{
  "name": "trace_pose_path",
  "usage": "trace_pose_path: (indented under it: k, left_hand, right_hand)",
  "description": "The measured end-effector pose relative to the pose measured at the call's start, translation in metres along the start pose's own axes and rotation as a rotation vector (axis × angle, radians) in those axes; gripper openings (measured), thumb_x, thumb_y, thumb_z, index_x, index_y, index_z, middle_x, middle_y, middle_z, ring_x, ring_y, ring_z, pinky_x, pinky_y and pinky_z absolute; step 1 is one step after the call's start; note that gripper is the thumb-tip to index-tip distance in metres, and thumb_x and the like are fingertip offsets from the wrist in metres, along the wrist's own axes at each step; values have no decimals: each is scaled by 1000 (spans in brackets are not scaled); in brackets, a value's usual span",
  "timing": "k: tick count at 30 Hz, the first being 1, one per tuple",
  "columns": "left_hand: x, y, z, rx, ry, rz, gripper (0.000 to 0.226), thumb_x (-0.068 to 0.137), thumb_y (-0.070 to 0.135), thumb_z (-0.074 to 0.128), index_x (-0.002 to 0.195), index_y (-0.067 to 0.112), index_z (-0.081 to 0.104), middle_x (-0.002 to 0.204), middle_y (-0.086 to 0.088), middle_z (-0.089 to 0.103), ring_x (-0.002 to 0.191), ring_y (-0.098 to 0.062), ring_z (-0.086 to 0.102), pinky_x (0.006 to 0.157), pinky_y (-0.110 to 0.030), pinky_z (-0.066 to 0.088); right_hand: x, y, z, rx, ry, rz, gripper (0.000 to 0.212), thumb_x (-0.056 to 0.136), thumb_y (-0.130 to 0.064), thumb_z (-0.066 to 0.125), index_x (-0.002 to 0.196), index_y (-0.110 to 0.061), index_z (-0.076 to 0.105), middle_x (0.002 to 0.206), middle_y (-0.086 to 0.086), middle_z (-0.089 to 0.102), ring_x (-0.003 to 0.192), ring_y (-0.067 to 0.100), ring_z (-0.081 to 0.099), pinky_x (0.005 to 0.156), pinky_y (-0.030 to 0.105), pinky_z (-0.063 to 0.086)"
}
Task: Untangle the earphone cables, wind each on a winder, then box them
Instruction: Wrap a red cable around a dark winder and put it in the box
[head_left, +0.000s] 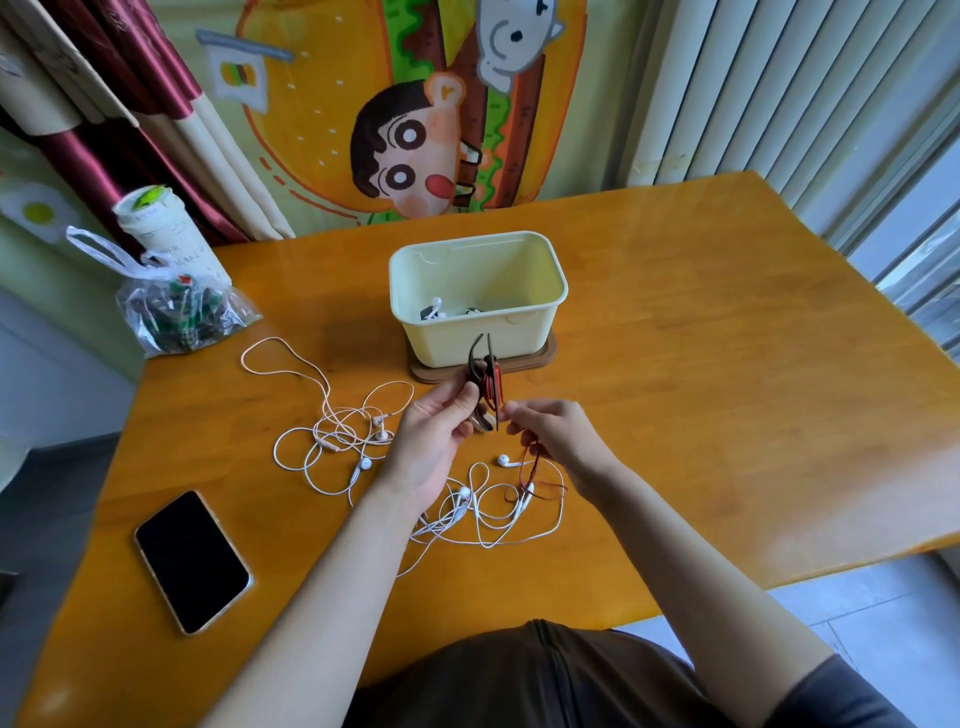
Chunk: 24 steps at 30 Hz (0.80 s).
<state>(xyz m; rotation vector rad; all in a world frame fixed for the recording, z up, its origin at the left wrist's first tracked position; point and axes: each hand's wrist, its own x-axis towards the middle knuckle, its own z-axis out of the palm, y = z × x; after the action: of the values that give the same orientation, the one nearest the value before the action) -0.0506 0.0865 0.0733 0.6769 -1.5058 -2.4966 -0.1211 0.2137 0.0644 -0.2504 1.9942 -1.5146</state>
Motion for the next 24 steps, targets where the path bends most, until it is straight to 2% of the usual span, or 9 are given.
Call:
trace_pose_path:
  k: [4,9,13,15,17,20,22,24]
  left_hand:
    - [4,0,4,-51,109,-14,22,91,11,53,95,24,70,84,6,70,74,-10,44,67,-23,32]
    - [4,-3,4,-80,195,-72,17,94,16,53,101,24,66,90,1,62,72,-11,44,64,-23,32]
    - [7,-6,2,-91,224,-81,22,93,18,54,112,25,63,97,4,64,78,-11,46,66,-24,33]
    - [7,-8,2,-105,258,-71,22,93,17,55,112,25,64,97,4,64,78,-11,45,65,-24,33]
    - [7,-10,2,-98,305,-44,29,93,14,57,120,22,62,94,6,65,79,-10,47,64,-23,33]
    - [7,-13,-2,77,341,22,36,92,13,59,127,19,59,95,10,66,87,-6,54,75,-22,39]
    - [6,-16,-9,304,292,88,34,93,11,58,127,13,60,107,4,67,100,-8,58,86,-19,41]
    - [7,-17,-19,533,254,124,33,93,9,58,125,12,61,121,0,64,118,-12,52,95,-22,37]
  right_hand:
    - [-7,3,11,67,-110,85,23,93,-19,55,76,-15,70,66,-4,57,57,6,44,51,13,35]
    - [-9,0,15,53,-122,85,25,92,-19,55,74,-15,71,62,-4,56,53,5,43,49,12,34]
    - [-9,-1,15,12,-130,88,27,92,-21,56,70,-17,70,60,-4,56,51,3,43,47,11,35]
    - [-9,-2,15,3,-131,76,28,92,-21,56,69,-17,70,59,-5,55,50,4,42,48,11,34]
    - [-10,-3,16,8,-141,39,28,92,-20,56,68,-16,70,57,-6,55,50,5,42,49,12,35]
    - [-12,-9,17,-125,-102,-85,28,92,-22,55,69,-20,70,57,-9,56,49,3,44,53,17,37]
    - [-13,-15,14,-281,-43,-184,26,93,-23,53,75,-21,71,61,-9,59,48,1,45,51,15,36]
    - [-12,-21,9,-370,0,-261,25,94,-23,52,80,-18,72,67,-2,62,52,4,45,47,13,32]
